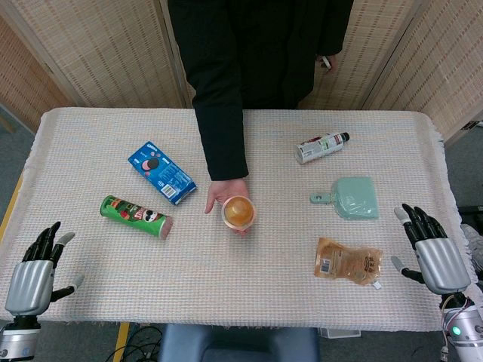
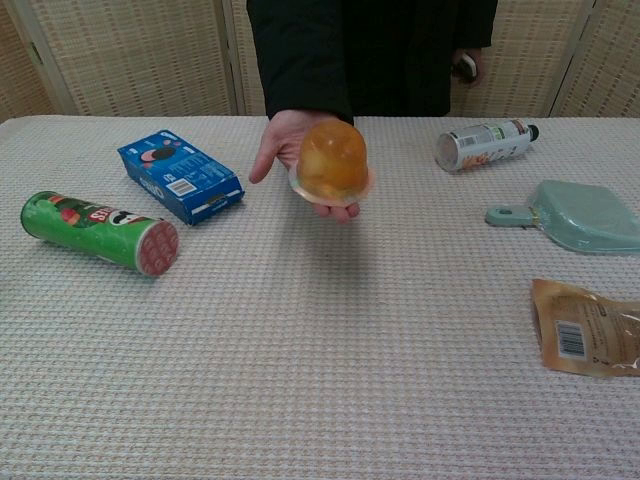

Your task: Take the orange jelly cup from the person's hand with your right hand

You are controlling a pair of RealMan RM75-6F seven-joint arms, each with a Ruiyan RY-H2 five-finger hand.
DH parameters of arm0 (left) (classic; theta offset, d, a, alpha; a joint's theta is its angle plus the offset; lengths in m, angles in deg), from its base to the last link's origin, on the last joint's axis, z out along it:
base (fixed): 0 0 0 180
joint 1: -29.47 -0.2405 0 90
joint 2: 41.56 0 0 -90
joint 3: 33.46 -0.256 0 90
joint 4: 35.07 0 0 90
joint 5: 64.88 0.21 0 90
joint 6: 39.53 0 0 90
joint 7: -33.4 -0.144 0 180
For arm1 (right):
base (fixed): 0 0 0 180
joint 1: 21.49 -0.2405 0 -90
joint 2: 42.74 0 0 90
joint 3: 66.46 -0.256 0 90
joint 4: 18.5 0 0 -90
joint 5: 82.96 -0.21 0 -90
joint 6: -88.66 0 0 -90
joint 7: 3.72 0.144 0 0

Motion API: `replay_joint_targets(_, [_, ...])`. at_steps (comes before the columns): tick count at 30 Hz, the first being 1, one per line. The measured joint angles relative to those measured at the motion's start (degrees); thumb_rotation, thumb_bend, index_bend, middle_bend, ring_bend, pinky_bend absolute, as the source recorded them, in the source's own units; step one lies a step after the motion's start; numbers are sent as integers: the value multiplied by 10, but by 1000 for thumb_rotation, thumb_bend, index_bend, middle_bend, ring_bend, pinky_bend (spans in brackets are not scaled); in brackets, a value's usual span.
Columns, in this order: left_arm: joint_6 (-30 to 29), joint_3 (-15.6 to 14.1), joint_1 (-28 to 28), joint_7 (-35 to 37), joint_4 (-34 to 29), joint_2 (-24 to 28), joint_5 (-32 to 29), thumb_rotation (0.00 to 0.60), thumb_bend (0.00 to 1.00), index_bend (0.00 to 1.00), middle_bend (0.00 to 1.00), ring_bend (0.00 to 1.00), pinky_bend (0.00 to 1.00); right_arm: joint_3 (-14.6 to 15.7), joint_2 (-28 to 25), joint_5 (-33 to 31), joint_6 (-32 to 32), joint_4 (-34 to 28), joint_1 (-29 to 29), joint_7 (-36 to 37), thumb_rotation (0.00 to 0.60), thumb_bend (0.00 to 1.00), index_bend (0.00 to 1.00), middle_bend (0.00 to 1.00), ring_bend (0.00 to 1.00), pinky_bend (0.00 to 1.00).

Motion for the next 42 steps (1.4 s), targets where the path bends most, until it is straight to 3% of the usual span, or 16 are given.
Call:
replay_joint_targets(17, [4,-1,4,-3,-3,-1,4,600,224,184,34,46,203,-4,1,43,24,-19,-36,0,600,272,0,26,0,115])
replay_joint_targets(25, [3,-7,0,13,1,4,7,600,223,182,34,46,203,-28,14,54,135,-51,-127,-13,600,272,0,26,0,127])
replay_joint_targets(34, [-1,-9,-8,29,9,9,-1,600,223,179,34,46,203,-97,99,-37,284,-44,-272,-57,600,179,0,74,31,186])
replay_joint_targets(42, [2,-8,-11,46,26,9,-12,600,223,179,34,46,203,-137,161,-160,365,-19,-369,-133,600,193,0,74,31,204])
